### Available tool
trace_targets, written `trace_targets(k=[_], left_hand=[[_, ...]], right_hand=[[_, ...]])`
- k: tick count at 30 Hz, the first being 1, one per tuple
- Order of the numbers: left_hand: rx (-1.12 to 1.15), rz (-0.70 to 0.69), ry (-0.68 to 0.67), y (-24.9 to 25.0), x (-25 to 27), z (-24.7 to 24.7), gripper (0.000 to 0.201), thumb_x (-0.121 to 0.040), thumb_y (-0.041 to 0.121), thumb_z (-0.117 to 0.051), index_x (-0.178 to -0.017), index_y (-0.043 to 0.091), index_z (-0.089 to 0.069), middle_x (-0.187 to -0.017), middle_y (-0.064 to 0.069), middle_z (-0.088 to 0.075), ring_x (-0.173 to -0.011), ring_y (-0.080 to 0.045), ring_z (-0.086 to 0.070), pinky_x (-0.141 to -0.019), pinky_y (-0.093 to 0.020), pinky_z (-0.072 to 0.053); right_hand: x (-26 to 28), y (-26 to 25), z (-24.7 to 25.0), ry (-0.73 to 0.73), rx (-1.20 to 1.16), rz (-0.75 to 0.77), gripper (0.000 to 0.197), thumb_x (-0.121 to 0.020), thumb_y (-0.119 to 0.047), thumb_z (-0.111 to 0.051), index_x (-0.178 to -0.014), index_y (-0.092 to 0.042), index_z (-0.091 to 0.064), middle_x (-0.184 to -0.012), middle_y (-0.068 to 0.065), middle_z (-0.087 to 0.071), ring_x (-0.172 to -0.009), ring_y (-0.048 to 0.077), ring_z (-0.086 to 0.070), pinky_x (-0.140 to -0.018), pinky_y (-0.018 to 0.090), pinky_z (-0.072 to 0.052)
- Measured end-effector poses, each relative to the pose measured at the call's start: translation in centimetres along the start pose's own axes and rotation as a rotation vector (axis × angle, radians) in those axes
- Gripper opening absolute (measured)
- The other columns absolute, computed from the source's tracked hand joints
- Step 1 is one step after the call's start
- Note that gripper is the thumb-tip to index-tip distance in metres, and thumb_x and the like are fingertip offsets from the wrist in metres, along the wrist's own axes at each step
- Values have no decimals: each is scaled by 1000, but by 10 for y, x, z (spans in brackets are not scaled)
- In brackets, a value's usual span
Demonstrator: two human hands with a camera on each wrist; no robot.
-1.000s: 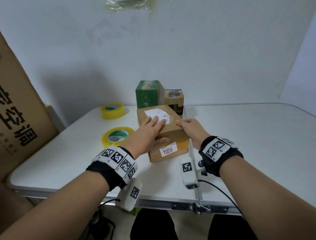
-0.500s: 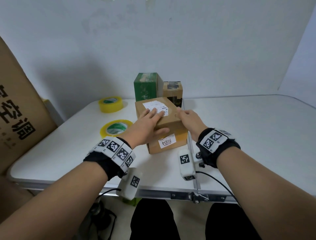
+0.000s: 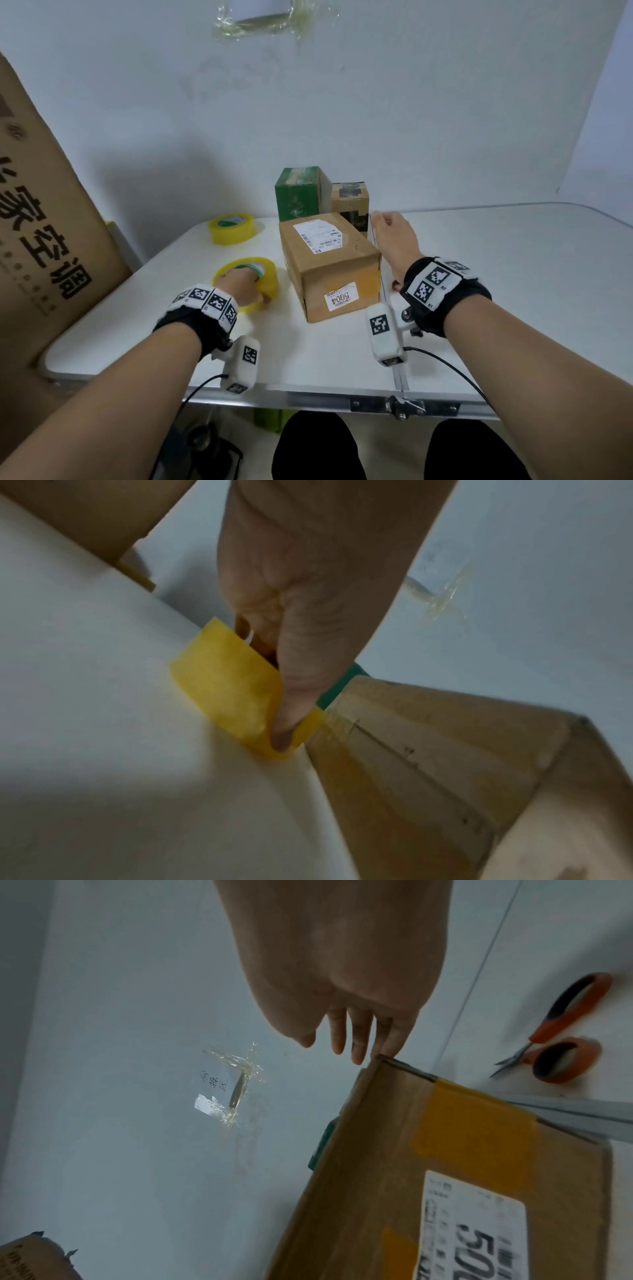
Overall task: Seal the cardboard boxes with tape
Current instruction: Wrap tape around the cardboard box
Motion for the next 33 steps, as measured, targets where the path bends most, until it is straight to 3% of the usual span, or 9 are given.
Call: trace_targets(k=[3, 6, 8, 12, 15, 18, 23, 27, 33], left_hand=[[194, -5, 110, -2, 15, 26, 55, -84, 35, -72, -132, 12, -56, -133, -11, -56, -125, -31, -49, -99, -35, -41], [562, -98, 268, -6, 35, 75, 39, -85, 29, -74, -119, 15, -62, -107, -9, -63, -105, -28, -57, -78, -30, -41], [708, -229, 331, 1, 51, 110, 38, -83, 28, -76, -118, 20, -63, -107, -8, -67, -99, -20, -59, -81, -29, -43], [689, -385, 394, 36, 82, 163, 39, -80, 29, -78, -116, 18, -65, -94, 3, -68, -88, -13, -61, -75, -21, -43], [644, -446, 423, 64, 94, 180, 31, -81, 31, -77, -107, 19, -65, -86, 15, -62, -77, 4, -57, -65, -7, -39], [642, -492, 425, 87, 97, 186, 35, -80, 36, -76, -111, 26, -62, -87, 22, -57, -78, 4, -55, -63, -6, -37], [759, -511, 391, 108, 91, 182, 59, -77, 42, -78, -131, 26, -59, -113, 7, -68, -103, -13, -63, -89, -28, -50], [838, -564, 343, 130, 91, 177, 51, -74, 43, -79, -122, 34, -62, -109, 10, -70, -101, -10, -66, -95, -39, -52], [781, -607, 322, 173, 100, 175, 43, -81, 41, -75, -121, 31, -61, -99, 21, -63, -90, 6, -60, -77, -15, -47]], right_hand=[[-2, -18, 8, 31, -24, 62, 32, -102, -31, -44, -125, -12, -56, -124, 3, -61, -111, 17, -54, -97, 30, -41], [-6, -43, 9, 36, -72, 143, 26, -100, -26, -47, -121, -14, -58, -119, 2, -63, -112, 18, -57, -99, 33, -45], [-9, -63, 4, 6, -127, 195, 23, -99, -23, -48, -117, -17, -61, -114, -1, -65, -109, 18, -60, -100, 38, -48], [-5, -109, -15, -143, -226, 283, 25, -103, -27, -40, -116, -24, -62, -115, -5, -64, -104, 17, -65, -100, 43, -50], [5, -134, -22, -268, -228, 338, 37, -106, -36, -33, -134, -25, -54, -136, -5, -55, -121, 17, -56, -107, 40, -44], [17, -145, -17, -351, -360, 323, 46, -104, -46, -33, -135, -20, -56, -132, -4, -59, -115, 14, -61, -95, 30, -52], [19, -139, 14, -233, -407, 376, 20, -97, -27, -61, -110, -13, -65, -117, 2, -67, -99, 20, -70, -90, 37, -57], [11, -124, 27, -199, -431, 368, 17, -90, -16, -68, -106, -16, -62, -119, 6, -64, -99, 28, -69, -86, 47, -58], [0, -91, 42, -41, -597, 191, 18, -100, -36, -50, -104, -21, -57, -118, 11, -62, -106, 33, -64, -88, 50, -56]])
Point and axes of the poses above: each hand's wrist, its own x-axis away from the middle knuckle, its own z-axis out of the back of the hand, y = z × x, the point moved 10 cm from there along -x, towards the middle knuckle
